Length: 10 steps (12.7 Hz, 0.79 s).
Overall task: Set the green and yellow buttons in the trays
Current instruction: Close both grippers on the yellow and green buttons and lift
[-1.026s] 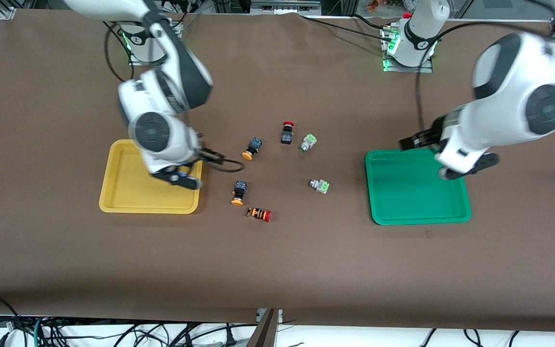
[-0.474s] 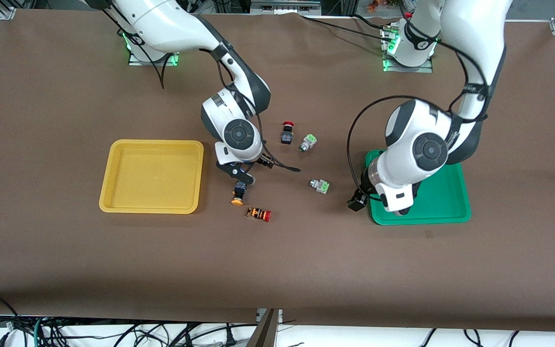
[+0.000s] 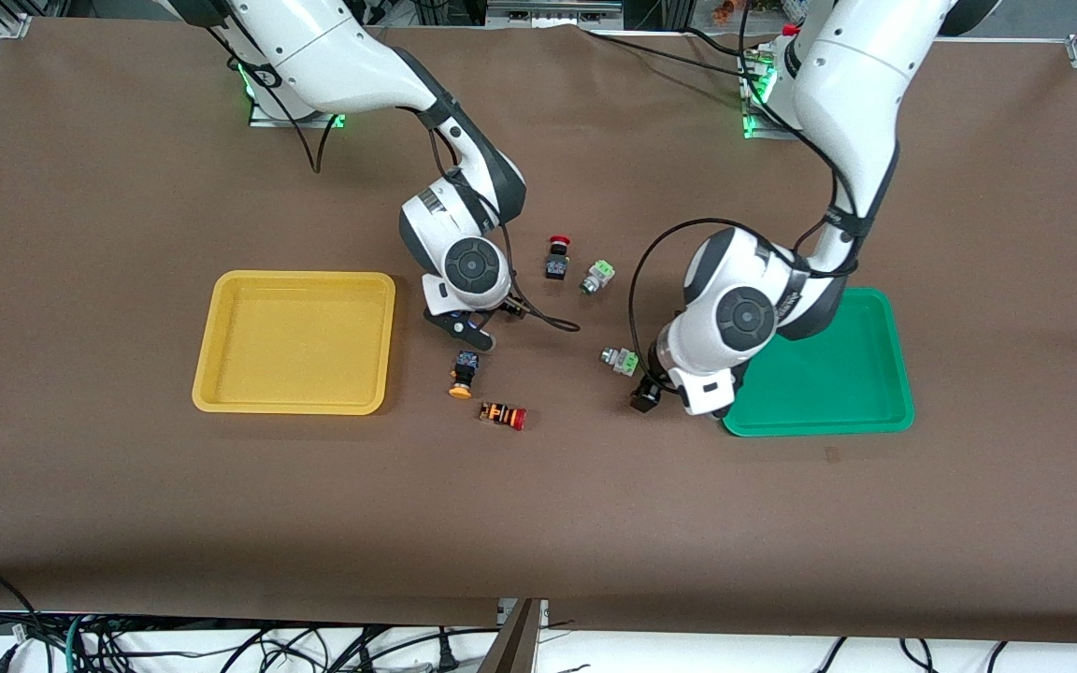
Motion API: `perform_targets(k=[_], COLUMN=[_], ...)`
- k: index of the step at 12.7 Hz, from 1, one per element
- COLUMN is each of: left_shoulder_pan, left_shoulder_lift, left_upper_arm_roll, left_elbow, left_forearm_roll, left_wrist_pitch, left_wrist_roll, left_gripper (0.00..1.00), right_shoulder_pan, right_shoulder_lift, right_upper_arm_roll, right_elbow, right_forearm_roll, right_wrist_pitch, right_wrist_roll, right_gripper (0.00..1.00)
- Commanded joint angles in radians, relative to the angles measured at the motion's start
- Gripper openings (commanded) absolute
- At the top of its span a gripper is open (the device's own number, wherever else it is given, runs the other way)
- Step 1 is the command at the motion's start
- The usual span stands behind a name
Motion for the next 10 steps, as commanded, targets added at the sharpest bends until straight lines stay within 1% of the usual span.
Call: perform_targets(k=[1,2,3,4,5,6,7,9,10], left_shoulder_pan=[-0.025,-0.045,-0.062,-0.071,-0.071,-0.069,-0.071,-0.068,-0.056], left_shoulder_lift=[0.035,0.05,0.065,0.075,0.081,0.085,0.093,0.092,0.075], left_upper_arm_roll=[0.013,0.013,0.014,0.016,0.017,0.02,0.022,0.02,0.022], left_elbow=[0.011,0.011,0.011,0.011,0.011,0.011,0.011,0.009,0.006], left_forearm_roll=[-0.003,-0.003,-0.003,-0.005,-0.003,-0.002,-0.002,0.015,0.016], left_wrist_pitch=[0.005,0.005,0.005,0.014,0.034,0.042,0.042,0.024,-0.027], left_wrist_roll=[-0.021,-0.033,-0.053,-0.059,-0.062,-0.064,-0.062,-0.065,-0.065], left_gripper=[1.0,1.0,1.0,1.0,0.77,0.57,0.29,0.0,0.0], right_shoulder_pan=[0.005,0.005,0.005,0.003,-0.001,-0.009,-0.015,-0.027,-0.027], right_shoulder_lift=[-0.036,-0.037,-0.043,-0.051,-0.072,-0.097,-0.12,-0.145,-0.143], right_upper_arm_roll=[0.015,0.016,0.018,0.018,0.012,-0.014,-0.063,-0.176,-0.25], right_elbow=[-0.055,-0.054,-0.054,-0.055,-0.057,-0.054,-0.052,-0.046,-0.046], right_forearm_roll=[0.015,0.015,0.015,0.015,0.015,0.017,0.017,0.017,0.015], right_wrist_pitch=[0.016,0.011,0.008,0.002,-0.016,-0.059,-0.094,-0.174,-0.199], right_wrist_roll=[-0.001,-0.002,-0.013,-0.039,-0.088,-0.154,-0.224,-0.414,-0.515], right_gripper=[0.39,0.15,0.01,0.0,0.0,0.0,0.0,0.0,0.0])
